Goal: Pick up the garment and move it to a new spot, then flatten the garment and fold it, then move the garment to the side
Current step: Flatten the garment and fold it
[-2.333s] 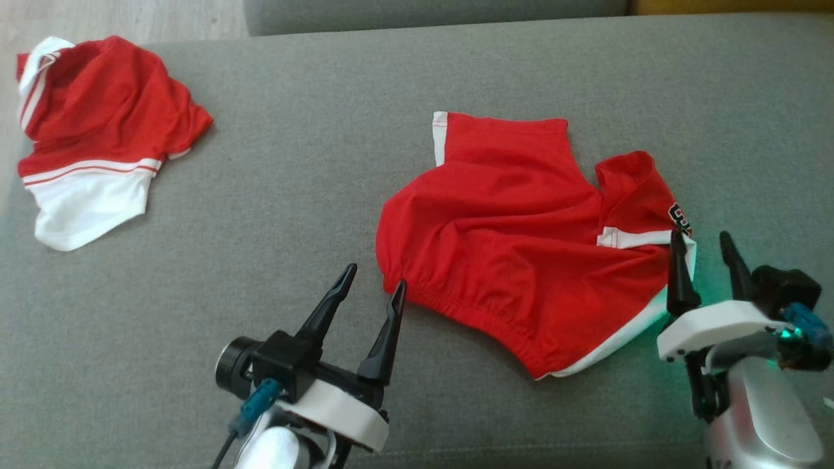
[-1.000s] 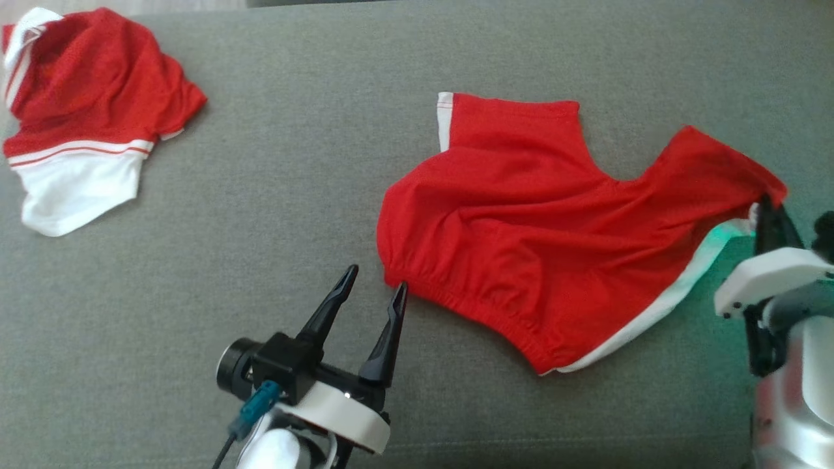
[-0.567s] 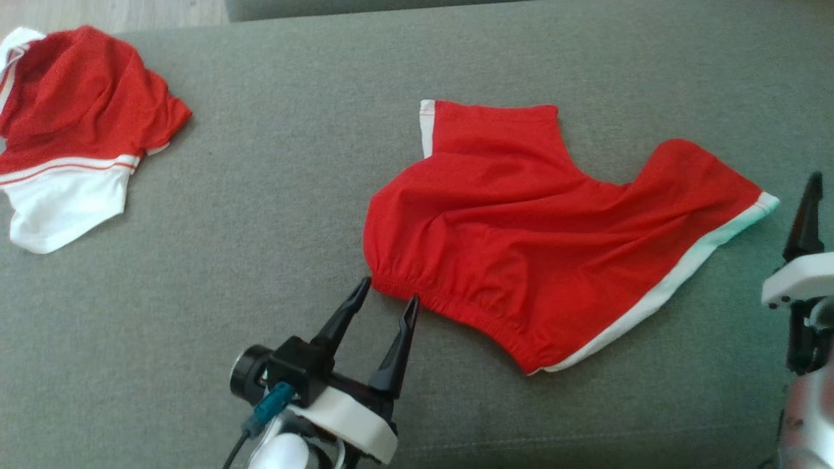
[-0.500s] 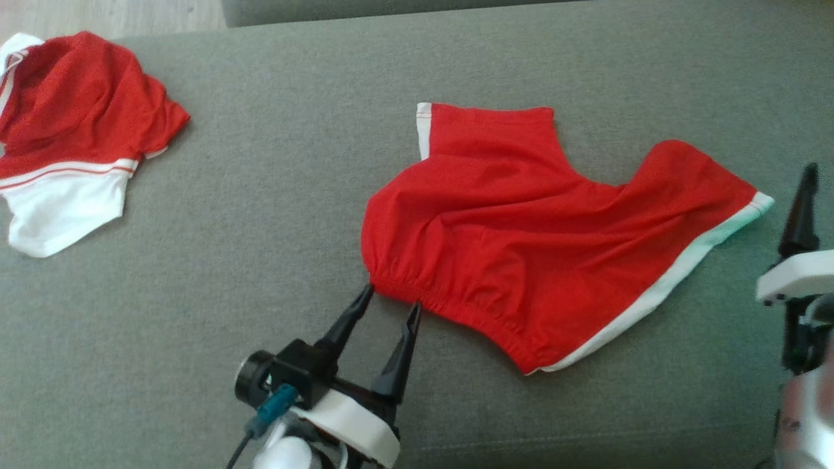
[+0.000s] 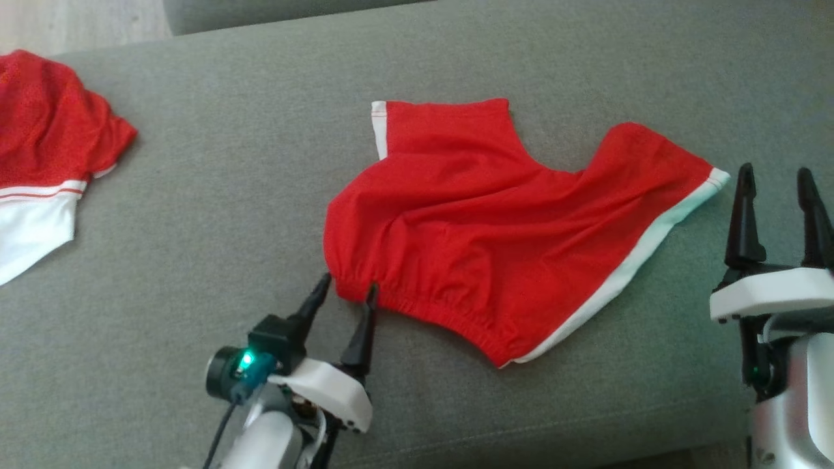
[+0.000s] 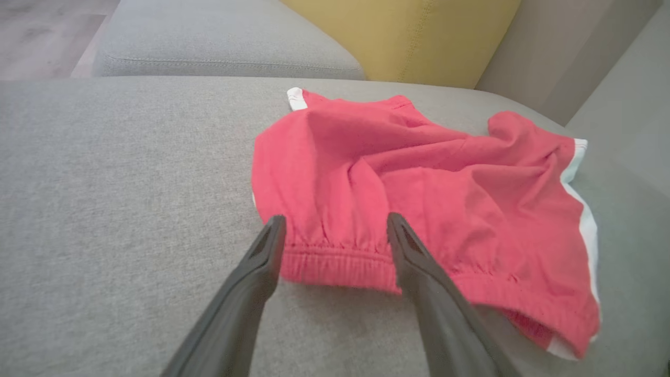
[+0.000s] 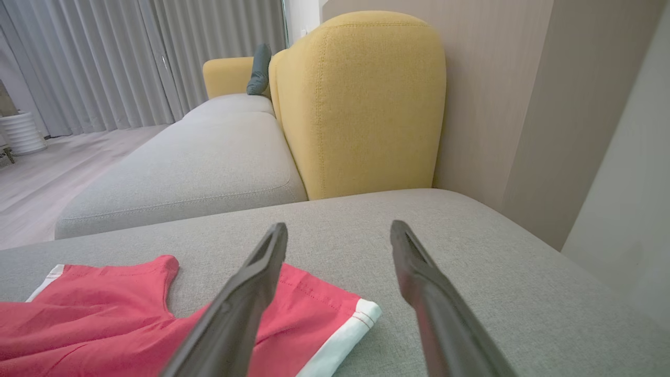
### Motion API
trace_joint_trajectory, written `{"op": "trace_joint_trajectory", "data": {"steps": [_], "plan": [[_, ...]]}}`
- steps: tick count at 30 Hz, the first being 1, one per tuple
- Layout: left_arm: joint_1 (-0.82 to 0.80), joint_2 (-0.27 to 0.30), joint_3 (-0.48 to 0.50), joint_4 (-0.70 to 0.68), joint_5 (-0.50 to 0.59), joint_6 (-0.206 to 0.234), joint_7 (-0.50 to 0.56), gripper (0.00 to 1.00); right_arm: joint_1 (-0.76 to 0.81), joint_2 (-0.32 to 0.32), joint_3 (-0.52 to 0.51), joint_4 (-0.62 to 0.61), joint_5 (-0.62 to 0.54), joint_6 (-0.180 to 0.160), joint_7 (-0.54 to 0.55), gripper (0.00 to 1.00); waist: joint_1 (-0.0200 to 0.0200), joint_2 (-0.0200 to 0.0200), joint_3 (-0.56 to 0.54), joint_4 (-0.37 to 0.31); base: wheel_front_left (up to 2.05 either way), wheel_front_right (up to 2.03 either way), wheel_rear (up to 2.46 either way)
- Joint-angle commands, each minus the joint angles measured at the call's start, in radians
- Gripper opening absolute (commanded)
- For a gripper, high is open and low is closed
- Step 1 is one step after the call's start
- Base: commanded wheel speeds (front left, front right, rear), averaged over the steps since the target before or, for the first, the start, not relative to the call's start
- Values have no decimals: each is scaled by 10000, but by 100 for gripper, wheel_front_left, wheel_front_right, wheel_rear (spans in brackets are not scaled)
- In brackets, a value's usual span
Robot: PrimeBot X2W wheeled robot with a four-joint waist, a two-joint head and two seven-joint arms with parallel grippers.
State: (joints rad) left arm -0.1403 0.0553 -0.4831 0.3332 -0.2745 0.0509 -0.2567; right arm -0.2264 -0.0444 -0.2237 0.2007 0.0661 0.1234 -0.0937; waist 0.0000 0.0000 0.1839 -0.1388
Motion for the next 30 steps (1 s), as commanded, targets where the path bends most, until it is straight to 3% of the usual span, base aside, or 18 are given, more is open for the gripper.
{"op": "trace_joint_trajectory", "data": {"steps": [1,5,9,10,11,12,13,17,22,30], "plan": [[-373,-51,382,-137,0,106,-51,100,-18,-58,293,-415,79,73,-25,100,0,0,86,-86,0,0,0],[-775,-51,497,553,36,162,-51,100,55,-58,501,-581,190,73,11,100,0,0,216,-233,0,0,0],[-1141,-51,199,1196,-64,-79,-51,100,79,-58,620,-681,264,73,11,100,0,0,297,-305,0,0,0],[-1220,-51,109,1332,-97,-123,-51,85,87,-58,617,-684,278,73,4,100,0,0,305,-303,0,0,0],[-1298,-51,30,1462,-110,-146,-51,45,94,-58,603,-681,289,73,-4,100,0,0,311,-296,0,0,0],[-1371,-51,-39,1580,-110,-160,-51,11,99,-58,590,-676,301,73,-12,100,0,0,311,-286,0,0,0],[-1435,-51,-68,1667,-100,-161,-51,0,105,-58,580,-674,314,73,-23,100,0,0,308,-273,0,0,0],[-1754,74,160,1736,91,-92,-51,0,135,-58,533,-688,379,73,-111,100,0,0,304,-175,0,0,0],[-2521,827,624,1471,500,-70,-51,0,153,-58,566,-692,428,73,-152,100,0,0,402,-33,0,0,0],[-4721,2211,765,2122,1059,-686,194,0,14,-58,1146,-510,621,73,-230,100,0,0,769,-127,0,0,0]]}}
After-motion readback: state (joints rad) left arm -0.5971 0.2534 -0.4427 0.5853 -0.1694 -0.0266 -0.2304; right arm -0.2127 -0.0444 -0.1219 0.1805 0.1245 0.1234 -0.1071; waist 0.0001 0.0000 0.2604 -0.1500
